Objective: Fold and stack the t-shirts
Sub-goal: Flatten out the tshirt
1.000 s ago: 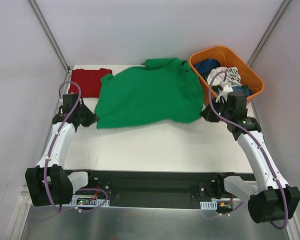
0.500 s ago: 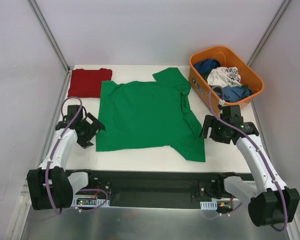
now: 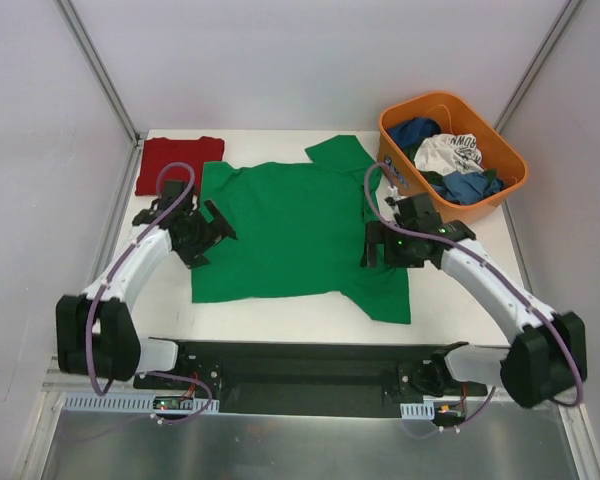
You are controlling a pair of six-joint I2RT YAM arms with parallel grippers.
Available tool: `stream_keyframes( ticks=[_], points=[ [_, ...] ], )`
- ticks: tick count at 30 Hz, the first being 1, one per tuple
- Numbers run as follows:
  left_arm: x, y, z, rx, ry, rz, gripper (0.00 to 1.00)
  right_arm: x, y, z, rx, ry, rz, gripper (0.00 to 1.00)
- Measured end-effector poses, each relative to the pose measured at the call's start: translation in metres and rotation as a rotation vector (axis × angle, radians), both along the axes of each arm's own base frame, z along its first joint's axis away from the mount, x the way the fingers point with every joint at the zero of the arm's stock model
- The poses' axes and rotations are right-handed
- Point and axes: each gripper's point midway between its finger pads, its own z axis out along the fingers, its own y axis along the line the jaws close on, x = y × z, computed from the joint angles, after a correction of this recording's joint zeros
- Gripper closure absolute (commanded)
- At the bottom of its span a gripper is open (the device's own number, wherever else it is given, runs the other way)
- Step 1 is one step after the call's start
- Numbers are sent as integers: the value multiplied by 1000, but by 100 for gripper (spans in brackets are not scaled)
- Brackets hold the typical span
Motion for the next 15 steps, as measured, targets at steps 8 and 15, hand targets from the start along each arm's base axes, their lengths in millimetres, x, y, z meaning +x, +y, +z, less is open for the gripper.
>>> stream_keyframes(
  ticks=[8, 15],
  points=[
    [30, -27, -44, -33, 115, -84, 1, 36, 23, -57, -40, 122, -39, 2],
    [3, -23, -78, -20, 212, -82, 1, 3, 11, -99, -72, 232, -70, 2]
  ],
)
